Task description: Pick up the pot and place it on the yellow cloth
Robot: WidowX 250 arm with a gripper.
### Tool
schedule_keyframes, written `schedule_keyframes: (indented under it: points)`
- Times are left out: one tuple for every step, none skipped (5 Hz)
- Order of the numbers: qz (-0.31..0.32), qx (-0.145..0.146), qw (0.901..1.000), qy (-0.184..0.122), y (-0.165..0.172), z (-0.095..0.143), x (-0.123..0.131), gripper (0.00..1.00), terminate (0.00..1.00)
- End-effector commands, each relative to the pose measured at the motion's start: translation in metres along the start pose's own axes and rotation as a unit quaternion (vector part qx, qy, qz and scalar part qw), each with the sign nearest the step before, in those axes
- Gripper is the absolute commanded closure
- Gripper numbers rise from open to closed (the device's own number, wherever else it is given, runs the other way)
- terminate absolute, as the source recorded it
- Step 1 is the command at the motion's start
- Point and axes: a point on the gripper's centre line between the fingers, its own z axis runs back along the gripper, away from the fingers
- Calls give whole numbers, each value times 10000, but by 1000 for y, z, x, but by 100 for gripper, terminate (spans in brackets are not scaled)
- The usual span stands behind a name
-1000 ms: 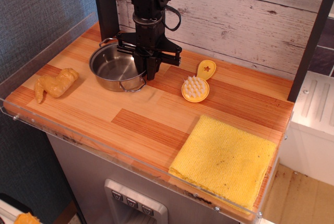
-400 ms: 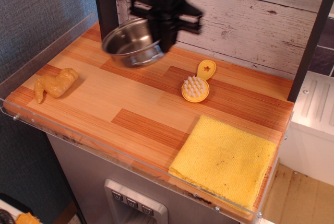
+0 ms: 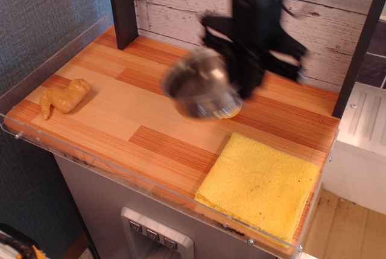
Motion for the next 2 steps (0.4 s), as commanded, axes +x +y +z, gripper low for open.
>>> schedule_keyframes:
  points:
    - [67, -204, 9998, 24, -49, -14, -22, 100, 0]
    - [100, -139, 9998, 127, -48, -27, -21, 100, 0]
